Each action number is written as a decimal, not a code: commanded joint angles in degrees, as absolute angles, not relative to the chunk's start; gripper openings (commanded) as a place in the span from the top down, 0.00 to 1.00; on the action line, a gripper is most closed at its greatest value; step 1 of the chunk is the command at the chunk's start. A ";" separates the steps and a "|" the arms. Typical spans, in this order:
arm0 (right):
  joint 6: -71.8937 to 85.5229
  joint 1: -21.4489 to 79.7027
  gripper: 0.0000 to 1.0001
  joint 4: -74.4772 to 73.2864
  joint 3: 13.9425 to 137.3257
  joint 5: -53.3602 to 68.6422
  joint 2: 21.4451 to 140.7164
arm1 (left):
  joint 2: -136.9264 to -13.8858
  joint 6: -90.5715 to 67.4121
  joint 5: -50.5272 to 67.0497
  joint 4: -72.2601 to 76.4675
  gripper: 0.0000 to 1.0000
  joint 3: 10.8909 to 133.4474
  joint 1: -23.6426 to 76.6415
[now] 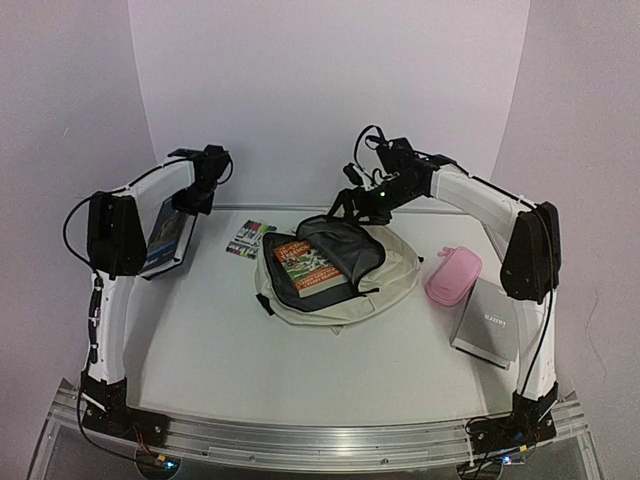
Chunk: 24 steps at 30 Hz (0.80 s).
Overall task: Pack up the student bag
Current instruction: Pick up the book from the center of the board, then place the book in the student bag.
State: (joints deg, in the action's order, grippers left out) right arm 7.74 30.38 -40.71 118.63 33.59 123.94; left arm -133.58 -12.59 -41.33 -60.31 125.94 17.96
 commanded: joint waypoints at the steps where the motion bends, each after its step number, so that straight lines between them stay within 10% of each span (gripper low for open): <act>1: 9.88 32.15 0.02 -35.79 121.32 35.23 121.46 | -121.20 -29.02 -34.01 -68.88 1.00 133.29 18.50; 24: -8.23 48.65 0.02 -5.61 107.42 17.15 112.49 | -104.20 -73.81 -4.08 -58.59 1.00 127.63 18.66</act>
State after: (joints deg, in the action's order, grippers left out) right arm -3.20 48.39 -12.53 106.72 19.74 113.32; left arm -107.28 -64.02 -12.57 -66.15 129.59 18.59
